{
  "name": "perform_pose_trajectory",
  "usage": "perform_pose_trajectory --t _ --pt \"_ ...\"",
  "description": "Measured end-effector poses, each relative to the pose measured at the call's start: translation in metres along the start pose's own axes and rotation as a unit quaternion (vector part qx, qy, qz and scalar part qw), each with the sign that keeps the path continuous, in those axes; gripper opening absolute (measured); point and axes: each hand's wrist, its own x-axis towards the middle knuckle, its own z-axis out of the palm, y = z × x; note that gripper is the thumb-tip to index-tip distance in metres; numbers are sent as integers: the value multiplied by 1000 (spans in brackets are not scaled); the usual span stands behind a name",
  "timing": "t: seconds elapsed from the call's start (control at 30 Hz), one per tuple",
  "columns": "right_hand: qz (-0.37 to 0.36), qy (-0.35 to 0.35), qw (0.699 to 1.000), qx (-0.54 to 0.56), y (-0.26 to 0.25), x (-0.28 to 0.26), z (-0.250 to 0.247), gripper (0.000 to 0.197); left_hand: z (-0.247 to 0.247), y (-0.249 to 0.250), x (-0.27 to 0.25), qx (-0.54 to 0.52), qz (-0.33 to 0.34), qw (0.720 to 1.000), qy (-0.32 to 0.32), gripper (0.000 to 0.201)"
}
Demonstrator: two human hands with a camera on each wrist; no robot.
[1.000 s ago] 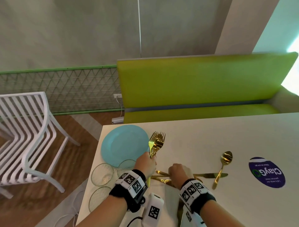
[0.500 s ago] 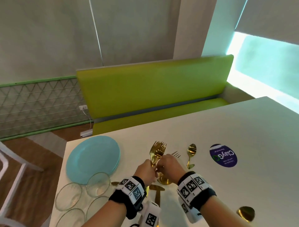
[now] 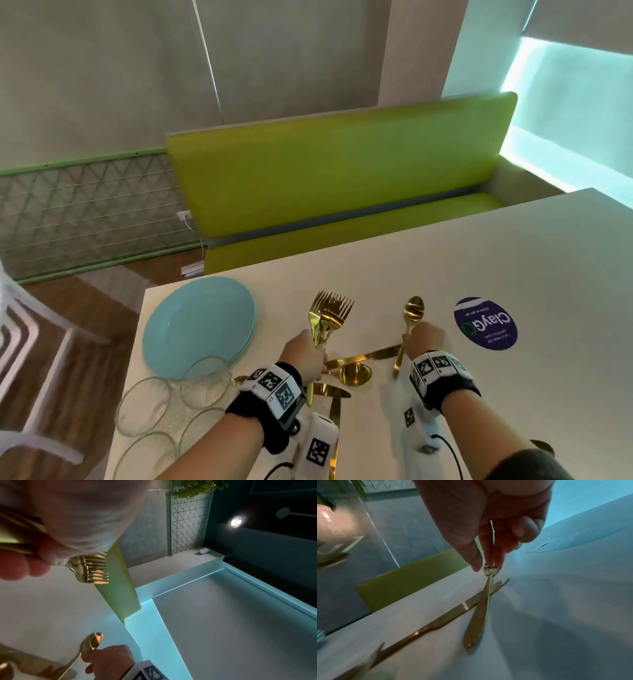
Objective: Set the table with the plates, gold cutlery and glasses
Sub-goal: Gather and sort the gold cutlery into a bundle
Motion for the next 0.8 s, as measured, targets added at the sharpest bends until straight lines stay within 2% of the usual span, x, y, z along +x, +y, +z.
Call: perform_pose_trajectory --t 0.17,0.33,0.4,0.5,0.57,0.63,0.73,0.8 --pt "30 5 999 23 0 18 2 33 -3 1 1 -12 -19 1000 -9 14" --pt "18 -25 999 25 -4 21 -5 18 -4 0 3 -71 -34 997 -7 12" --pt "18 -35 998 38 -9 21 -9 21 -3 2 3 -98 -31 995 -5 13" --pt "38 -66 990 117 -19 17 -14 25 0 8 4 -118 -30 993 -2 17" --pt "44 -98 969 222 -26 9 -16 23 4 13 3 -144 -24 989 -4 17" --pt "48 -141 934 326 -30 -8 -17 22 9 20 -1 -169 -16 985 -10 14" --pt "24 -192 896 400 -30 -33 -14 16 21 28 -7 -162 12 986 -27 12" --pt "11 -204 884 421 -25 -43 -10 14 29 32 -12 -134 37 989 -45 12"
